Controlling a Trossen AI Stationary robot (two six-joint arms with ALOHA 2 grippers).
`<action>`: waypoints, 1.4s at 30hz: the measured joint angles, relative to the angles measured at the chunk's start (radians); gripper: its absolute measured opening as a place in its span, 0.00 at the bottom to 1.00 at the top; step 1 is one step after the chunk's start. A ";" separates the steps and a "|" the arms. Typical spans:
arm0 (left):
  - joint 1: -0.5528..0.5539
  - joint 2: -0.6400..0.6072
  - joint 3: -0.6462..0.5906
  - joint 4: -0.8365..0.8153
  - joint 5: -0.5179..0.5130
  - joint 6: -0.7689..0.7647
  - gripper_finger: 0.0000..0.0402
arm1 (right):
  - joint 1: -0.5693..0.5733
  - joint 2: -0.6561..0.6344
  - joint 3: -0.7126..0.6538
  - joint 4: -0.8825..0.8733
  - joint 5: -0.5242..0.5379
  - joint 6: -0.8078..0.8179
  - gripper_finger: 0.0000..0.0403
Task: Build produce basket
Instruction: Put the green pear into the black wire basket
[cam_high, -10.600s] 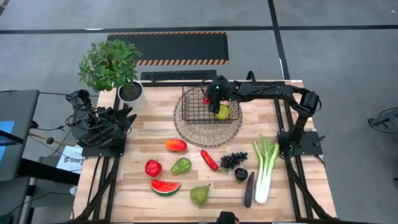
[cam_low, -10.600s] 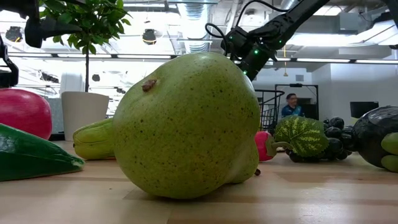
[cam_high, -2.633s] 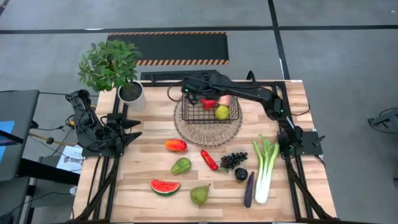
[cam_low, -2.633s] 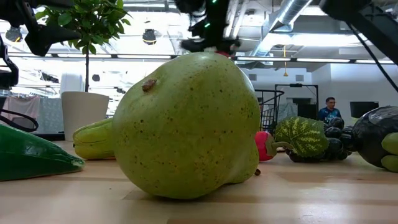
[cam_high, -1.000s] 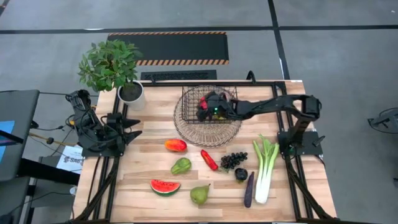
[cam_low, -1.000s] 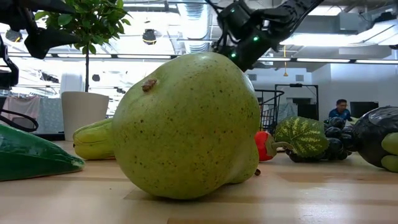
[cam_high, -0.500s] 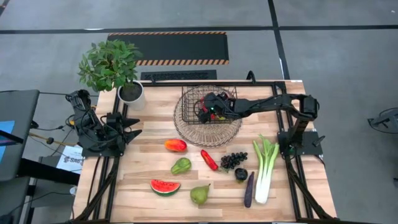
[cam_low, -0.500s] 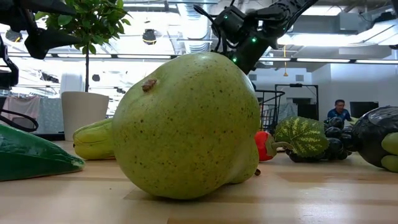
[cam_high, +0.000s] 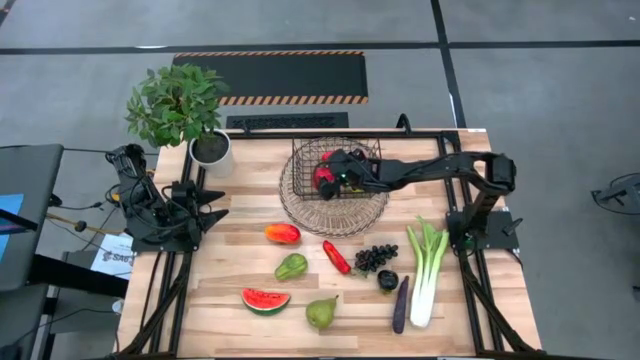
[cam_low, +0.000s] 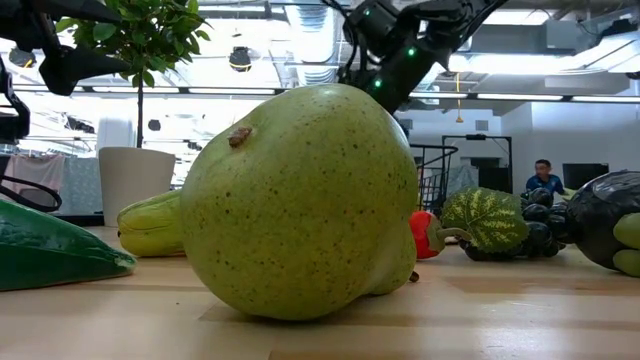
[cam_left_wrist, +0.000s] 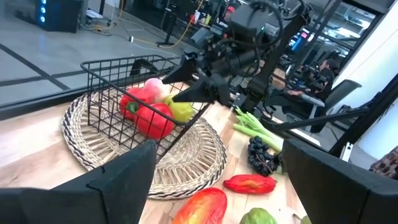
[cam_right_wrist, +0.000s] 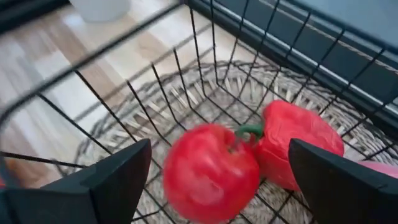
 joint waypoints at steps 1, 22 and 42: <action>0.000 0.000 0.000 0.000 0.002 0.000 0.83 | 0.004 -0.008 0.000 0.002 0.000 0.000 0.97; 0.000 0.000 -0.056 -0.039 0.247 -0.079 0.83 | 0.402 -0.117 0.003 0.020 -0.071 0.205 0.96; 0.000 0.010 -0.230 0.079 0.292 -0.263 0.83 | 0.711 0.156 0.046 0.320 0.111 0.380 0.96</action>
